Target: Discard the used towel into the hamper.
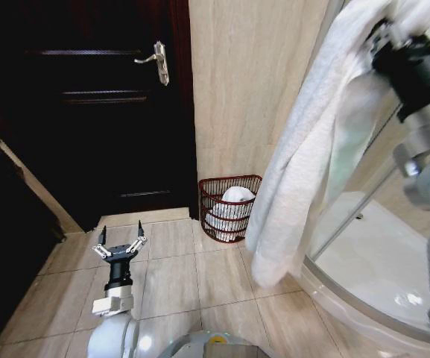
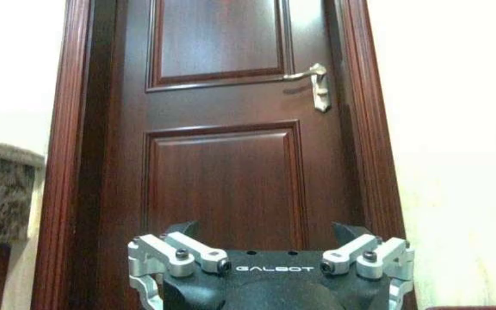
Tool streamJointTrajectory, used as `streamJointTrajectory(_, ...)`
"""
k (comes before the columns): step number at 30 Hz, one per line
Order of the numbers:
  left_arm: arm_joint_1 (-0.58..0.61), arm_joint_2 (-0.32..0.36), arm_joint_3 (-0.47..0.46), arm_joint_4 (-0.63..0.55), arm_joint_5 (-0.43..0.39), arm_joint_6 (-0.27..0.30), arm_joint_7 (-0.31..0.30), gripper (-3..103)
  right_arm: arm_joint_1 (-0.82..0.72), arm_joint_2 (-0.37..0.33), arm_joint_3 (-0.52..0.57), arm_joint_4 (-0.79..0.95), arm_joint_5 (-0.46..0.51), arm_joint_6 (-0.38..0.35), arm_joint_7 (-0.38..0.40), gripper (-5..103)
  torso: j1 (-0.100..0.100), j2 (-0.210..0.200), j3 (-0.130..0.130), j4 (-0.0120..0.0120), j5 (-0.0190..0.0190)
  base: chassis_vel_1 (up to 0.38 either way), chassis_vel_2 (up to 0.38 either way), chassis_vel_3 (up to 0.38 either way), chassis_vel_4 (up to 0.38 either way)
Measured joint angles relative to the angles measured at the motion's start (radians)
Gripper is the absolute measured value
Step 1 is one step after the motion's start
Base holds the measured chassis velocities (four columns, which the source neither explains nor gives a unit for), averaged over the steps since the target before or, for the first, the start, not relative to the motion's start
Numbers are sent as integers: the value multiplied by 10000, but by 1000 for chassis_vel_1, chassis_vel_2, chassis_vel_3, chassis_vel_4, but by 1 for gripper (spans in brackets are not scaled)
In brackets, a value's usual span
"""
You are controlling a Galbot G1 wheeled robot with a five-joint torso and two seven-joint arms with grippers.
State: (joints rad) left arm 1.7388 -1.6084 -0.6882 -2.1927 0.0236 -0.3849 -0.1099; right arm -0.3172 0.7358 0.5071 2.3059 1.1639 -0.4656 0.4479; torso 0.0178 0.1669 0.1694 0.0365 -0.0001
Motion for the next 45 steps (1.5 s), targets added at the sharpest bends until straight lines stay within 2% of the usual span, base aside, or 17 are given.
streamJointTrajectory(6,202,1,-42,-97,57,-128,-43,100,-219,-136,-165,-186,-103,-5,-449,20,76,278,199,-1,3,0,0,0,0)
streamJointTrajectory(13,320,2,-160,-52,16,-331,-105,100,-170,-125,-448,-272,-166,12,-595,20,159,594,428,0,1,0,0,0,0)
streamJointTrajectory(32,26,3,-20,180,92,-241,-100,100,-401,10,-471,-3,-160,17,-882,20,376,1336,960,-1,1,-109,110,106,-110)
streamJointTrajectory(39,21,3,-69,274,77,-389,-100,100,-63,271,-600,-423,-225,16,-1008,20,392,1388,998,1,0,-29,21,25,-35)
streamJointTrajectory(45,-17,3,-71,287,69,-354,-50,100,1073,800,-1465,-1824,-740,200,-1479,20,387,1379,986,-2,1,0,0,0,0)
